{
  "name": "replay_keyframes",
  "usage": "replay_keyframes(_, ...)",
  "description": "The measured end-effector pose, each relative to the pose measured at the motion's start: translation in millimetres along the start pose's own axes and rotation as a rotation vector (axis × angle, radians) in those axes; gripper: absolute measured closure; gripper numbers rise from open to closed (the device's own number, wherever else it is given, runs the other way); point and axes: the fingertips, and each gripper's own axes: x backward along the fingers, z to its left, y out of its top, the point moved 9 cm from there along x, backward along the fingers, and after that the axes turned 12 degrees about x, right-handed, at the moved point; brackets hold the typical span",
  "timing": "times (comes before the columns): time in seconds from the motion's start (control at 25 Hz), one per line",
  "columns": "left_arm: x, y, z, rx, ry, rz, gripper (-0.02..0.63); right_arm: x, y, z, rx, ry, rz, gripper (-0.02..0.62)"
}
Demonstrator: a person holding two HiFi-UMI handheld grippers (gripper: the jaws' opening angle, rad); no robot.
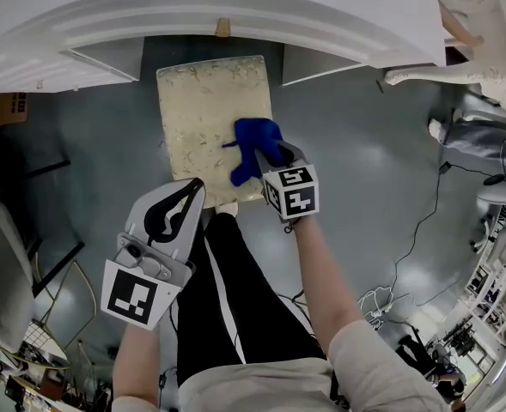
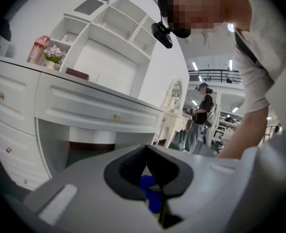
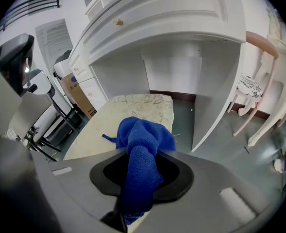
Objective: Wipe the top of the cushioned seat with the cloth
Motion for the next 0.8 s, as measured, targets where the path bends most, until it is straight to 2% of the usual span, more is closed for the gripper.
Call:
replay_keyframes(0.32,6,0,-9,-0.008,0.014,-0.006,0.606,8,-9,8,0.033,0.02,0.02,0.492)
replay_keyframes(0.8,16,-5,-20,-0.015,0.006,-0.021,0.606,33,-54,34,0.012,0.031,0.03,0.492)
